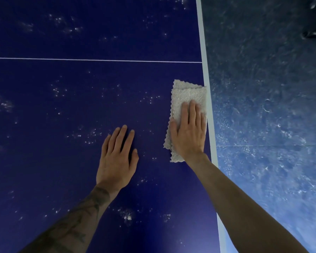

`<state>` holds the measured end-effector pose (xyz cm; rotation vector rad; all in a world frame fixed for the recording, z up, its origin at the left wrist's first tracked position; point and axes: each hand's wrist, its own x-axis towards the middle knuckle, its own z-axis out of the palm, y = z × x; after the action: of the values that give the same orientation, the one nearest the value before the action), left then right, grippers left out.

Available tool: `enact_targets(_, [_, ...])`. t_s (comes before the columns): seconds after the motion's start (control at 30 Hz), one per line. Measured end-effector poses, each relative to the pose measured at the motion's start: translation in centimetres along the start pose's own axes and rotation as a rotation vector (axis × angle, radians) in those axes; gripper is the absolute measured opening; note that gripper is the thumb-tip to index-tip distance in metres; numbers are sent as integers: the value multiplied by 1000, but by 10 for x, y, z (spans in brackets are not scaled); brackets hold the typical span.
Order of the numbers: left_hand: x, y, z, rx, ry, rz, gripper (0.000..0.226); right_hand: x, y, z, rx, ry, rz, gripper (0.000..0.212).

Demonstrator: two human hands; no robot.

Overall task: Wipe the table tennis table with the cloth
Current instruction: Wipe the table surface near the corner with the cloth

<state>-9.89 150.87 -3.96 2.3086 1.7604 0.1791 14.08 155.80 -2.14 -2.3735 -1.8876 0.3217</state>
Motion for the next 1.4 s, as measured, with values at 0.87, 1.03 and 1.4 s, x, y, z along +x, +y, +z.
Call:
enact_targets(0.87, [1,-3,1,-12,28,-5,58,57,5,-4,-55,-17,-159,65])
enact_targets(1.03, [1,-2,3,-4,28,-1,59,80,-49,2,-42,-18,-144,67])
enact_targets(1.4, [1,-3,4,-26,26,-8,59,88,-28,-7,-45,-9,-69,67])
